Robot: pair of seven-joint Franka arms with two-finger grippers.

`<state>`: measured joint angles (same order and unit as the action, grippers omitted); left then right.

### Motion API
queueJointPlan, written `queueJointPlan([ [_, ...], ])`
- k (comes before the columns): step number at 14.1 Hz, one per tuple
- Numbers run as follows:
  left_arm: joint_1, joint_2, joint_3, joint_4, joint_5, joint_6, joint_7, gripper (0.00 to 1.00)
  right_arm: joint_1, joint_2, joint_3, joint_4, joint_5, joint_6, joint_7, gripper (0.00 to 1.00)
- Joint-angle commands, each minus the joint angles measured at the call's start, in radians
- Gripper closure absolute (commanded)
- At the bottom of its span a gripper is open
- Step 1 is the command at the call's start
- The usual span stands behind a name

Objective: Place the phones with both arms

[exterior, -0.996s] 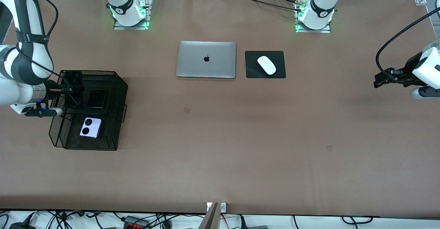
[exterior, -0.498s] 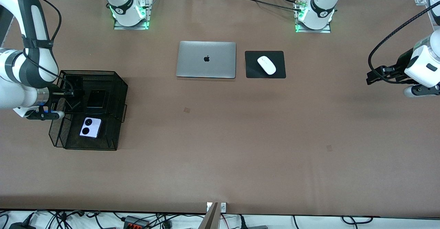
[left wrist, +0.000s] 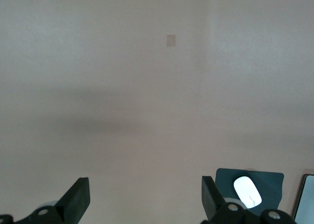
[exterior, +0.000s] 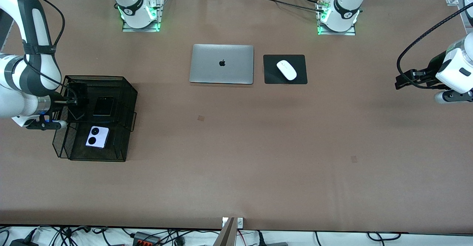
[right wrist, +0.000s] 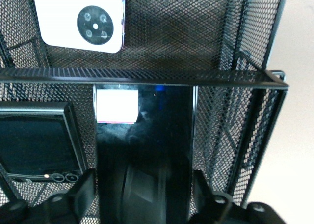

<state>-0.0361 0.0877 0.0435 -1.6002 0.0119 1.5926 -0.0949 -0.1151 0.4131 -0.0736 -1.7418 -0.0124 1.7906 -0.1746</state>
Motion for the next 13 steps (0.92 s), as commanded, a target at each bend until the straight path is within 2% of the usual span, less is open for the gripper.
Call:
queueJointPlan([
  [1,-0.002,0.026,0.007,0.060,-0.026,-0.043,0.023,0.00,-0.008,-0.016,0.014,0.017,-0.008,-0.002,0.007,0.00],
  [4,0.001,0.032,0.007,0.082,-0.027,-0.062,0.024,0.00,-0.002,-0.046,0.028,0.056,0.000,-0.033,0.075,0.00],
  [8,0.001,0.034,0.007,0.083,-0.038,-0.062,0.026,0.00,0.040,-0.059,0.028,0.227,0.003,-0.074,0.067,0.00],
  [11,0.002,0.034,0.007,0.083,-0.044,-0.062,0.026,0.00,0.043,-0.059,0.038,0.321,0.006,-0.085,0.069,0.00],
  [13,0.004,0.034,0.009,0.083,-0.044,-0.062,0.027,0.00,0.064,-0.069,0.049,0.346,0.006,-0.092,0.079,0.00],
])
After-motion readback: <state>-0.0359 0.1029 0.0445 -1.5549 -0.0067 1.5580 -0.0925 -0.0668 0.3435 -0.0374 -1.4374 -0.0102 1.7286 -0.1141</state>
